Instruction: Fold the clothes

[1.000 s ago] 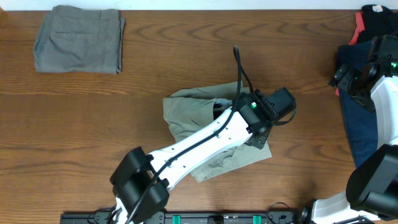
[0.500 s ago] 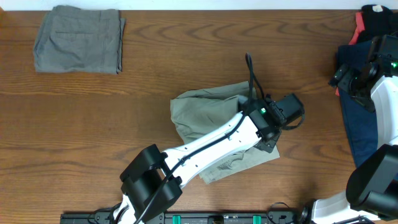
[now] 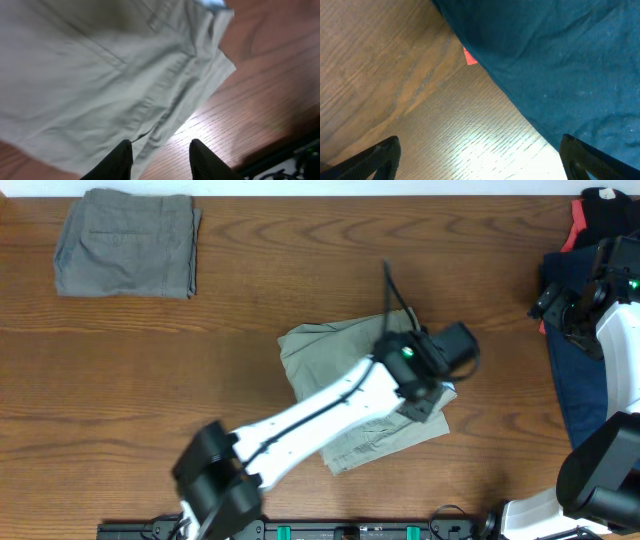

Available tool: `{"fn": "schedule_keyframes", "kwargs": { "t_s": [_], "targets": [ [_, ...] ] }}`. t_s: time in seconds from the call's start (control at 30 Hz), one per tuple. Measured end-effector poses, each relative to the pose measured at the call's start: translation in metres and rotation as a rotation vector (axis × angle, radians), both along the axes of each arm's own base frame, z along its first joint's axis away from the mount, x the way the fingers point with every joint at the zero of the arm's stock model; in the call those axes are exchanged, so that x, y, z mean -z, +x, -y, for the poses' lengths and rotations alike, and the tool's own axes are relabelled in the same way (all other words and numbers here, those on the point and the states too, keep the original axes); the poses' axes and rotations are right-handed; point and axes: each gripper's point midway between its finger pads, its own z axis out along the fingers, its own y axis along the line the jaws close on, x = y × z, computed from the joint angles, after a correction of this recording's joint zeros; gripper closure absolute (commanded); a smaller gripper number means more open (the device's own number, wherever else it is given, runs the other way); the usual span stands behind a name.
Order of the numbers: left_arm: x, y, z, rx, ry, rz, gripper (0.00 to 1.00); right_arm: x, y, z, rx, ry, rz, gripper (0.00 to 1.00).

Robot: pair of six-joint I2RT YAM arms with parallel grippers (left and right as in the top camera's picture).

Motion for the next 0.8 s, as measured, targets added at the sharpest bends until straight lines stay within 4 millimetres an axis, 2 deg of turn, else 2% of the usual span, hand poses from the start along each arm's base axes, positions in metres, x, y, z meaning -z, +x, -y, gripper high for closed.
{"fn": "schedule_keyframes", "kwargs": {
  "t_s": [0.1, 0.13, 0.17, 0.3, 0.4, 0.43, 0.8],
  "targets": [
    [-0.022, 0.021, -0.015, -0.059, -0.045, 0.040, 0.63, 0.000, 0.000, 0.000, 0.000, 0.000, 0.000, 0.01],
    [-0.027, 0.029, -0.020, -0.080, -0.056, 0.051, 0.70, 0.000, 0.000, 0.000, 0.000, 0.000, 0.000, 0.01],
    [-0.029, 0.039, -0.024, -0.103, -0.067, 0.066, 0.73, 0.000, 0.000, 0.000, 0.000, 0.000, 0.000, 0.01],
    [-0.027, 0.073, -0.026, -0.157, -0.111, 0.121, 0.75, 0.000, 0.000, 0.000, 0.000, 0.000, 0.000, 0.01],
    [-0.012, 0.088, -0.021, -0.175, -0.127, 0.135, 0.92, 0.000, 0.000, 0.000, 0.000, 0.000, 0.000, 0.01],
    [-0.008, 0.090, -0.020, -0.176, -0.127, 0.134, 0.94, 0.000, 0.000, 0.000, 0.000, 0.000, 0.000, 0.01],
    [0.079, 0.117, 0.001, -0.179, -0.072, 0.093, 0.95, 0.000, 0.000, 0.000, 0.000, 0.000, 0.000, 0.01]
  ]
}}
